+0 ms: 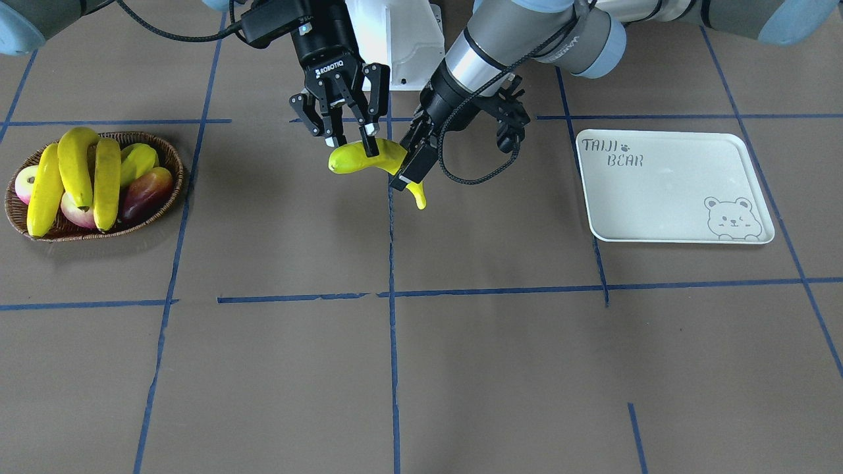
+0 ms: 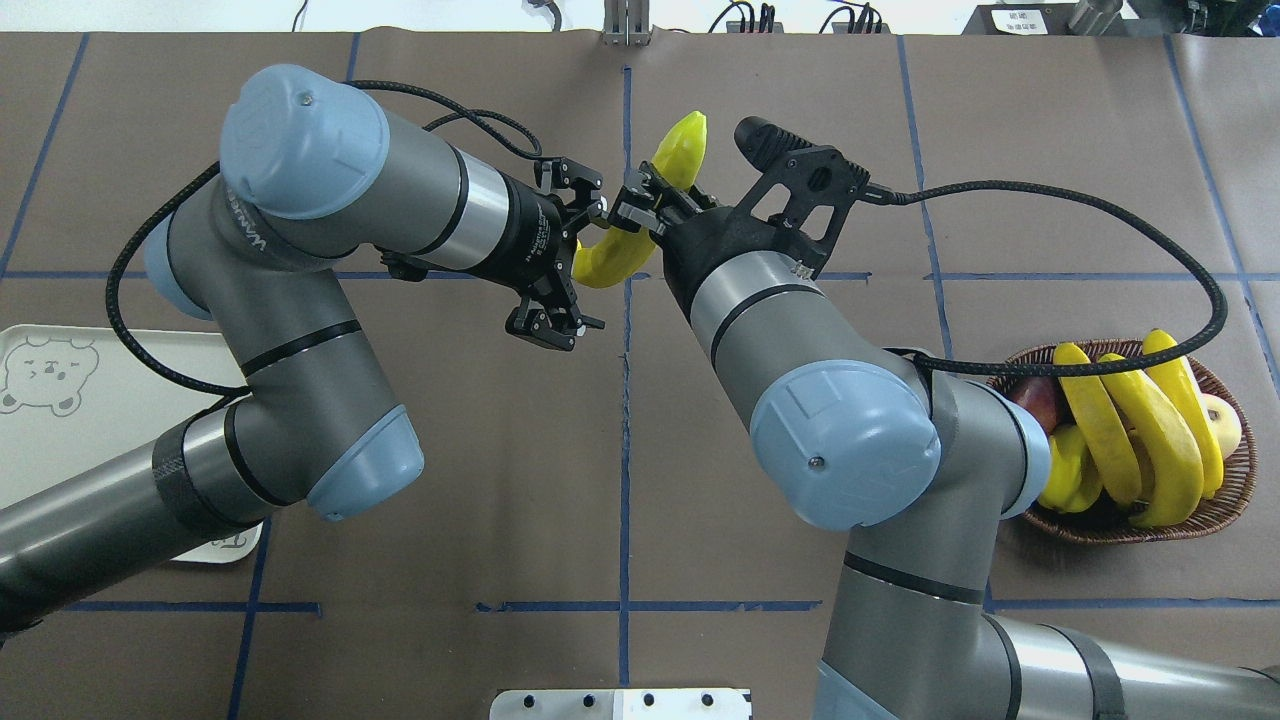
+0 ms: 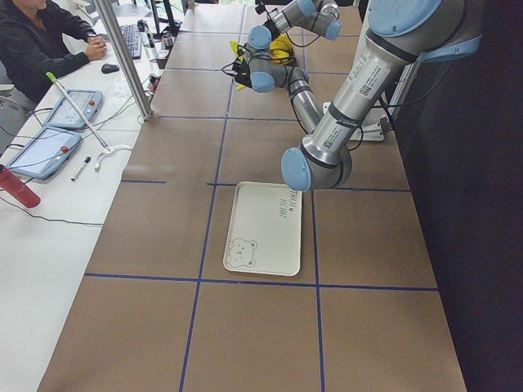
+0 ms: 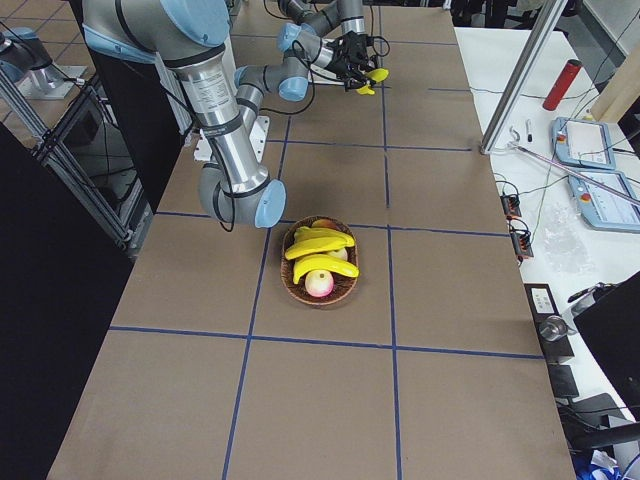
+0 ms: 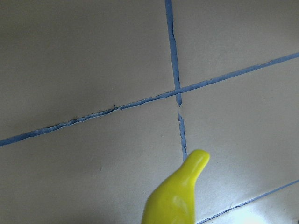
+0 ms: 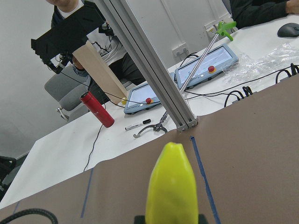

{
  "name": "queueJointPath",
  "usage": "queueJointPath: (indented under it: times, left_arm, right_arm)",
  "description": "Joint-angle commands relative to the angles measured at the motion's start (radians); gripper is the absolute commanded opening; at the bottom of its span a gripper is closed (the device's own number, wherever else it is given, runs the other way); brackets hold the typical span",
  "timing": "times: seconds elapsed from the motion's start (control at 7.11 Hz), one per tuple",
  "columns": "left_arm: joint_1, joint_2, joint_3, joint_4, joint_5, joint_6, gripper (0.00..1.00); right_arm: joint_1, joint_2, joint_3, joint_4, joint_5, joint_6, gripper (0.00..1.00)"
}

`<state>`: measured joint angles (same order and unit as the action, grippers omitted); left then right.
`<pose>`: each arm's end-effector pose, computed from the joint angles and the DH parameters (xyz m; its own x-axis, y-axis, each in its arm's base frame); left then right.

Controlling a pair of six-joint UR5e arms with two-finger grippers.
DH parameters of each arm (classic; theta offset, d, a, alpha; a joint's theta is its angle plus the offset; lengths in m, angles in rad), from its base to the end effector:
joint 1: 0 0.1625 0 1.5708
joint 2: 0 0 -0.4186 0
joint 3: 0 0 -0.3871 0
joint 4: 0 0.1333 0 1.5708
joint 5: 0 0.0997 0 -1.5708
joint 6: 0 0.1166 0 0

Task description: Transfer all bananas from basket to plate

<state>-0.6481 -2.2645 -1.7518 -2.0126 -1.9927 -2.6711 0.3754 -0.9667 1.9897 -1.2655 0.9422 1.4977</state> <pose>0.4617 -0.4569 0.1176 -0.1183 -0.9304 -0.3469 0.2852 0.3028 -0.9094 -0.4422 -0.3912 0.1024 0.2833 0.0481 0.9578 -0.8091 0.5482 0.2117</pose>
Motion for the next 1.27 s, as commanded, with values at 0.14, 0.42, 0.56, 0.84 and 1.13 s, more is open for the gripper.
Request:
queueJointPath:
  times: [0.14,0.42,0.56,0.84,1.13]
  left_arm:
    - [0.001,0.005,0.000,-0.005,-0.002,-0.009,0.04]
    - [-0.007,0.005,-0.002,-0.002,-0.003,-0.019,0.00]
    - [-0.013,0.005,-0.002,0.000,-0.003,-0.027,0.00]
    - [-0.042,0.008,0.000,0.000,-0.006,-0.053,0.00]
    - [-0.120,0.069,0.002,0.009,-0.093,0.128,0.00]
  right_arm:
    - [0.000,0.000,0.000,0.000,0.001,-0.002,0.00]
    - [-0.001,-0.001,0.004,0.011,0.004,-0.002,0.68]
    - [-0.007,-0.010,0.003,0.009,0.003,-0.008,1.00]
    - [-0.007,-0.015,0.033,0.006,0.013,-0.069,1.00]
    - [-0.001,-0.074,0.169,-0.058,0.163,-0.114,1.00]
